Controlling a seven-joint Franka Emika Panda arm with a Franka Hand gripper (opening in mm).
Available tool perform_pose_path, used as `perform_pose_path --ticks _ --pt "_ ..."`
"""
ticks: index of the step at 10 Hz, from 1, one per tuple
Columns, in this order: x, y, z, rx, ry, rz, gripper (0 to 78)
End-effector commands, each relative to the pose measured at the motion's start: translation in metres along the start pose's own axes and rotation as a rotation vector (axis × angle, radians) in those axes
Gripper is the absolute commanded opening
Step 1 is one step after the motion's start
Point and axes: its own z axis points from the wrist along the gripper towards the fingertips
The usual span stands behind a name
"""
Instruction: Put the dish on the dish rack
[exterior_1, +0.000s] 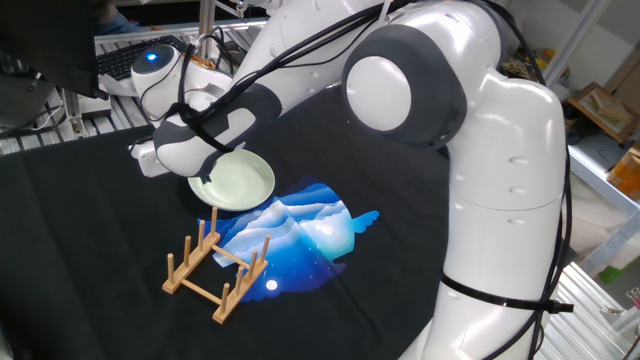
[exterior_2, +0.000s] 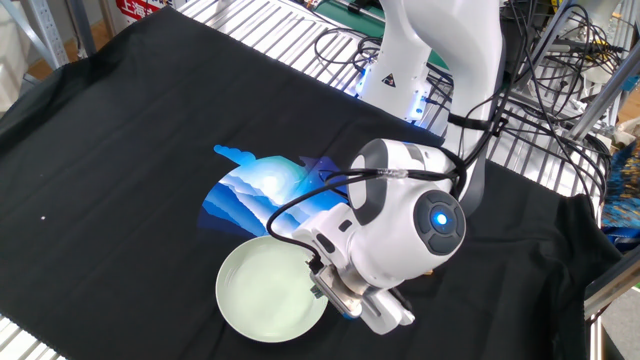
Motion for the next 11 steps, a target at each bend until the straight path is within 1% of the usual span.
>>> perform_pose_path --ticks 1,4,7,11 --pt "0.003 0.011 -0.001 0.045 -0.022 0.008 1.1" --pt "0.007 0.017 0.001 0.045 -0.025 0.021 1.1" --pt "0.006 0.02 0.003 0.045 -0.027 0.025 1.1" --pt "0.007 0.029 0.0 0.049 -0.024 0.028 1.1"
